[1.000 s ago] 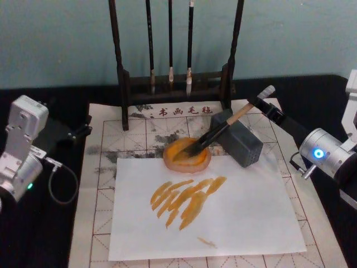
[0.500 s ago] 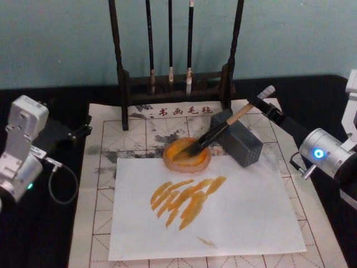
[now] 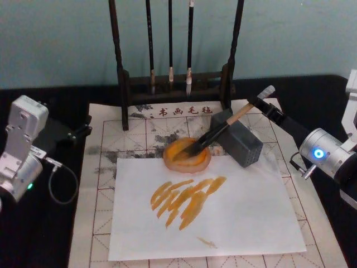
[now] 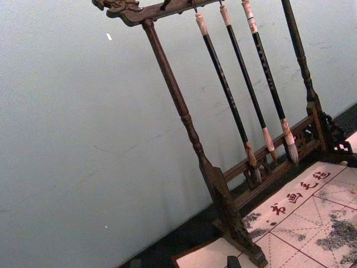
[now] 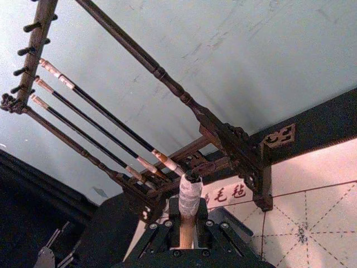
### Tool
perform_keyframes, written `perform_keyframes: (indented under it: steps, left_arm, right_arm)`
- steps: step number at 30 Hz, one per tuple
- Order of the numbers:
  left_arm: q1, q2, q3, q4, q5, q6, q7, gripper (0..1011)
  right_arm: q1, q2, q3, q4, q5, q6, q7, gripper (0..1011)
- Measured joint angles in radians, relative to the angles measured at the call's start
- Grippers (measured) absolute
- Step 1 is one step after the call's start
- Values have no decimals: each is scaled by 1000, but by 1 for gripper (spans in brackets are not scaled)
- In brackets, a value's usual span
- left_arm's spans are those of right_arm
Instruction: Pick up the brush from the inkstone, write on the paper, then place the brush back to its original position.
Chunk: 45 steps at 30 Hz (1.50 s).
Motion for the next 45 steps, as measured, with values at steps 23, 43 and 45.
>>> perform_keyframes:
  steps: [23,43,45]
  left_arm:
    - [0,0,0,0,0,0,0,1001]
    - [0,0,0,0,0,0,0,1001]
    - [0,0,0,0,0,0,0,1001]
  right_arm:
    - [0,0,0,0,-1,0,0,685]
    - [0,0,0,0,-1,0,0,1000]
    - [0,0,0,0,-1,0,0,1000]
